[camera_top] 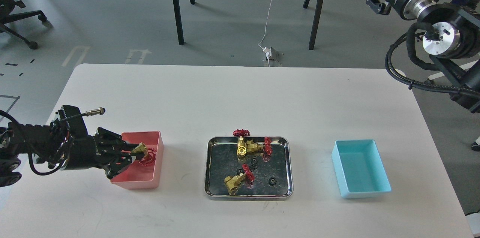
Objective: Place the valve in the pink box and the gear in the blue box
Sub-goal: 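Lower the valve into the pink box and open the left gripper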
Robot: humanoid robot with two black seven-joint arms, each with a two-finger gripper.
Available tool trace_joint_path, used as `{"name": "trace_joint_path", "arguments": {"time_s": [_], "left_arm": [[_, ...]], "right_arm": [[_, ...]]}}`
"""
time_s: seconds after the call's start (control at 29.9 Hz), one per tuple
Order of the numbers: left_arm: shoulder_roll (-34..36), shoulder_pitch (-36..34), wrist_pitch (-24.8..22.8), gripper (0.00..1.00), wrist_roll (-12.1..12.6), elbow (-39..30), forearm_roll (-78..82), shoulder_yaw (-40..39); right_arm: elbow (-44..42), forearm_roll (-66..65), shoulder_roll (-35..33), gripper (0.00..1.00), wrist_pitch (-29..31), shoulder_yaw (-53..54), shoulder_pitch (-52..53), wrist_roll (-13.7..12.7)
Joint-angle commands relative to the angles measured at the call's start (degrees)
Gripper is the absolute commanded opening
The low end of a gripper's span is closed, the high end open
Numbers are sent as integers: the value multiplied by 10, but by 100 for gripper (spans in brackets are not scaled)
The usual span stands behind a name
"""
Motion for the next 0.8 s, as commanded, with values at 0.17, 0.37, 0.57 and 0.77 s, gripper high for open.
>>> {"name": "trace_joint_path", "arguments": {"time_s": [0.17,0.37,0.57,0.77], "left_arm": [[-3,-3,-1,19,0,3,-1,-2],[-3,-1,-1,38,0,5,-1,-1],[-3,-1,-1,57,0,4,-1,-5],[2,-1,-4,67,0,3,-11,-44]], "right_arm": [[0,0,0,100,0,0,-4,0],[1,0,-1,100,0,0,-8,1],[0,0,-3,100,0,0,-9,1],[2,0,-3,100,0,0,-14,2]]}}
